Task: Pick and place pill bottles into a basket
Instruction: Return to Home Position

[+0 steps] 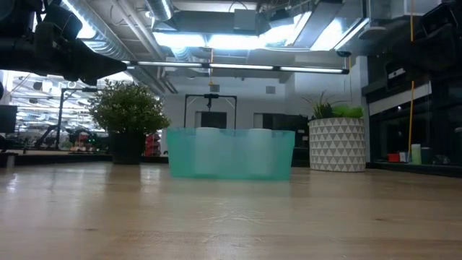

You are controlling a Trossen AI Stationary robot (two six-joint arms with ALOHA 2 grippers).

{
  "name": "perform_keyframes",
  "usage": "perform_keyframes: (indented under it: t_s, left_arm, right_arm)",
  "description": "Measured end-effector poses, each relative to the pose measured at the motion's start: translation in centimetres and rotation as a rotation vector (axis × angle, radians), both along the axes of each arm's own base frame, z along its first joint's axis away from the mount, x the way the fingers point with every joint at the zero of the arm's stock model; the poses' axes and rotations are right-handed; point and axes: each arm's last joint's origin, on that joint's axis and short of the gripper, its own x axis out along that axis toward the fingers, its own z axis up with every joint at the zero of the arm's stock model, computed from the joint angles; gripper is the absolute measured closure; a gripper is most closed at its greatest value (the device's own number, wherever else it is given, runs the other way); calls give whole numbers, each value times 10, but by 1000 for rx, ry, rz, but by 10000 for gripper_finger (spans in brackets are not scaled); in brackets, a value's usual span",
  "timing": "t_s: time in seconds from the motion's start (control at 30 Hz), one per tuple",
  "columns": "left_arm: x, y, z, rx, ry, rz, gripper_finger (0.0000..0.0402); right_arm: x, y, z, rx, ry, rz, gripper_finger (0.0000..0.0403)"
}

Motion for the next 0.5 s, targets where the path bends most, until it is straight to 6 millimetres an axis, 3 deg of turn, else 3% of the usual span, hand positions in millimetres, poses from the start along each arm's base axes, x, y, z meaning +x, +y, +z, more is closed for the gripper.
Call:
perform_keyframes:
  t_s: [0.5]
  left_arm:
    - [0,0,0,0,0,0,392]
  right_arm:
    - [0,0,0,-2,3,0,395]
